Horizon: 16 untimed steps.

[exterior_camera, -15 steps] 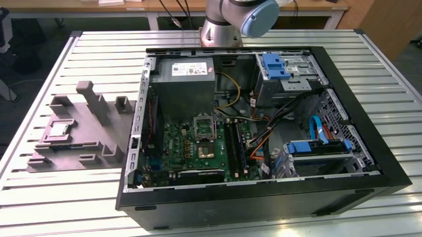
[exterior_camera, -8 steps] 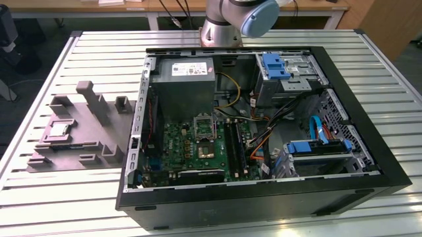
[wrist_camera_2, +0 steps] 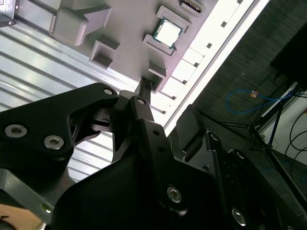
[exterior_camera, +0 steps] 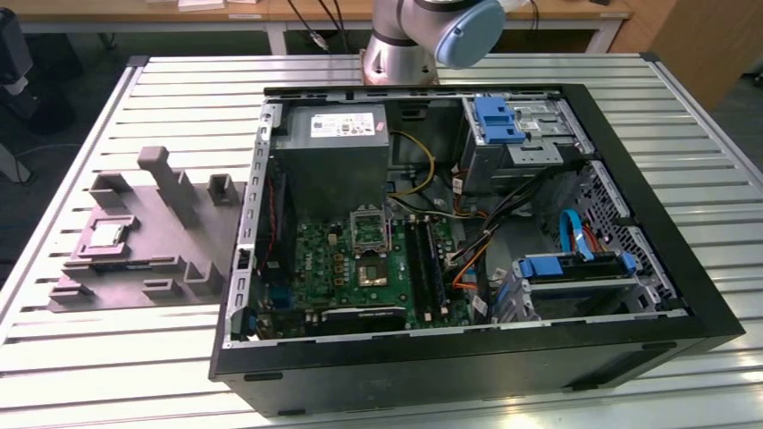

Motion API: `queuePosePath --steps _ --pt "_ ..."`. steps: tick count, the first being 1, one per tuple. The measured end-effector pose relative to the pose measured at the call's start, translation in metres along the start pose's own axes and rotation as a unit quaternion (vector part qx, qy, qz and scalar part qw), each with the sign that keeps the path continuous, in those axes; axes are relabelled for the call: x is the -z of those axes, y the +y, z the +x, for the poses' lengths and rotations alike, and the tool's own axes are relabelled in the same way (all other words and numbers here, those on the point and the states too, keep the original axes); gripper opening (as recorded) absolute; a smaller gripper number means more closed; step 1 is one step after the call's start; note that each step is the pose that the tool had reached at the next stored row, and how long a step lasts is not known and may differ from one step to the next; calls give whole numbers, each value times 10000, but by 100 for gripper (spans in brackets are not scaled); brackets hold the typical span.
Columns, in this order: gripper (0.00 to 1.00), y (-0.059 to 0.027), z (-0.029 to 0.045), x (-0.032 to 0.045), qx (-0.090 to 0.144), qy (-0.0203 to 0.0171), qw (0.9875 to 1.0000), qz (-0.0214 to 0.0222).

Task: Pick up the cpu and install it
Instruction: 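Pick up the cpu and move it towards the insertion slot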

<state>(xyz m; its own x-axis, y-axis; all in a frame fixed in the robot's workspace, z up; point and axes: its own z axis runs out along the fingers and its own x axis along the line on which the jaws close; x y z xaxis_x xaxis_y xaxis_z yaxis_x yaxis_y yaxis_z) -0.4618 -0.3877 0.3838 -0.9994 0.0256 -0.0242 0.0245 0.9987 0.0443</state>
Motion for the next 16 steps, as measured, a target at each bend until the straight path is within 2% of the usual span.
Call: queuePosePath --steps 5,6,7,11,13,16 --pt "49 0 0 -12 0 0 10000 0" --pt "49 -1 1 -35 0 0 10000 -1" --pt "49 -4 2 -85 -1 1 10000 -31" --pt "49 -4 2 -91 -1 0 10000 -32" --pt "49 -10 6 -237 -2 1 10000 -71" --pt "49 -10 6 -242 -2 1 10000 -73"
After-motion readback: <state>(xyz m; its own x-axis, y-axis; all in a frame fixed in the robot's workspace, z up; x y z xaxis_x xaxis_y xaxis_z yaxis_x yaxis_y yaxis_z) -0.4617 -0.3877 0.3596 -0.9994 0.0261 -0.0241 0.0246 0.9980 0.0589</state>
